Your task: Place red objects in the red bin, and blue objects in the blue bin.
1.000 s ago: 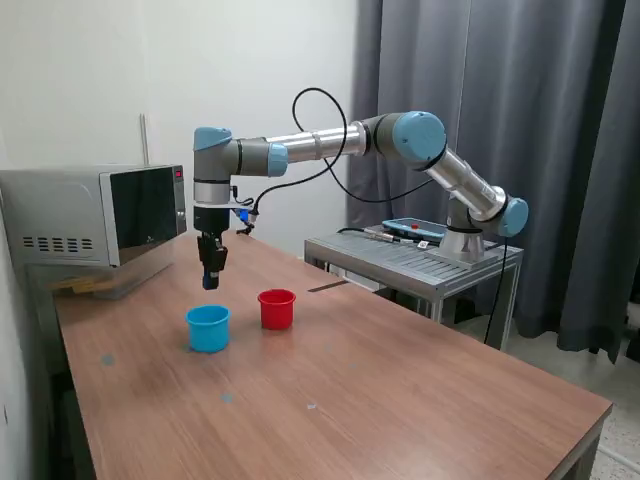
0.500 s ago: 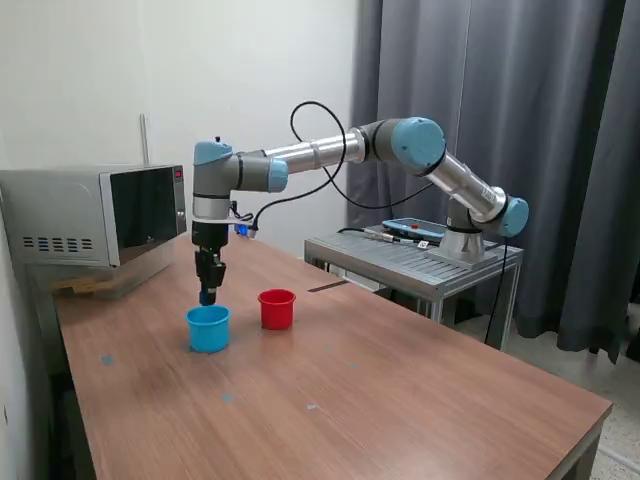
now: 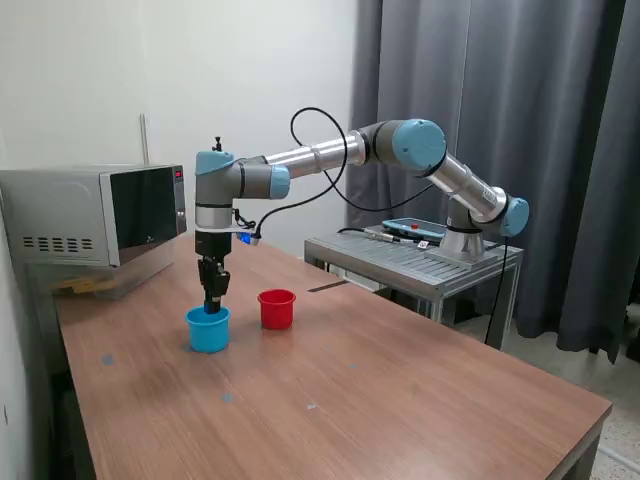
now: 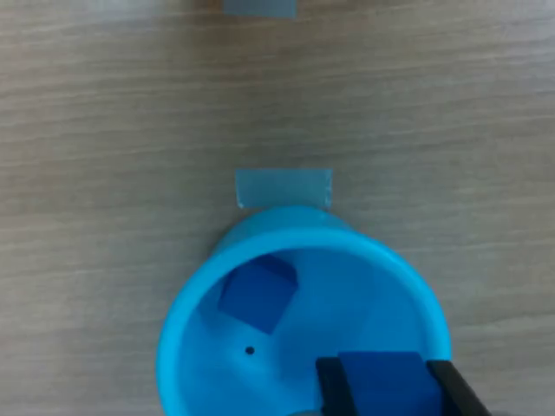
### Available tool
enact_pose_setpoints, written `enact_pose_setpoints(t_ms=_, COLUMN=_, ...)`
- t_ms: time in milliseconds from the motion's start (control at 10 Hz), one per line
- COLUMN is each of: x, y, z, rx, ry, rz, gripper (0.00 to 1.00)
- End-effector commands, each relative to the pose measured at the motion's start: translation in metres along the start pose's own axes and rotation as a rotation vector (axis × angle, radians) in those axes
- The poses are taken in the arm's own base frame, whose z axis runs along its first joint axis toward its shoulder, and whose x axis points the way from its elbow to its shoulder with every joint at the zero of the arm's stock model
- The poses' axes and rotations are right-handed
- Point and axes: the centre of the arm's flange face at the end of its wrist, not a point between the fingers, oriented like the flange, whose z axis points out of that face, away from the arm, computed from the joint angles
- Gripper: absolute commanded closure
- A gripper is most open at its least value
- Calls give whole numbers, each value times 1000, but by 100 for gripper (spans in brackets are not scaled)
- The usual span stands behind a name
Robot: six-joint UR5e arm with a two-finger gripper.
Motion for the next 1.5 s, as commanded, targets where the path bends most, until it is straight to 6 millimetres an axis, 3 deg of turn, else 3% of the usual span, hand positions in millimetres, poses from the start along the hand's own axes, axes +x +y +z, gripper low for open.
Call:
enact_pose_setpoints(t_ms=0, x=0, y=0, z=2, rx=-4, ry=-5, rz=31, gripper=100)
enact_pose_setpoints(t_ms=900, x=-3, y=0, z=2, rx=-12, ry=-27, rz=68, gripper=100)
enact_pose_setpoints(t_ms=1000, x=-3, y=0, z=4, rx=-11, ry=-27, rz=71, gripper=0)
enact_pose_setpoints(t_ms=1400, x=-5, y=1, z=2, rx=-14, ry=-29, rz=74, gripper=0)
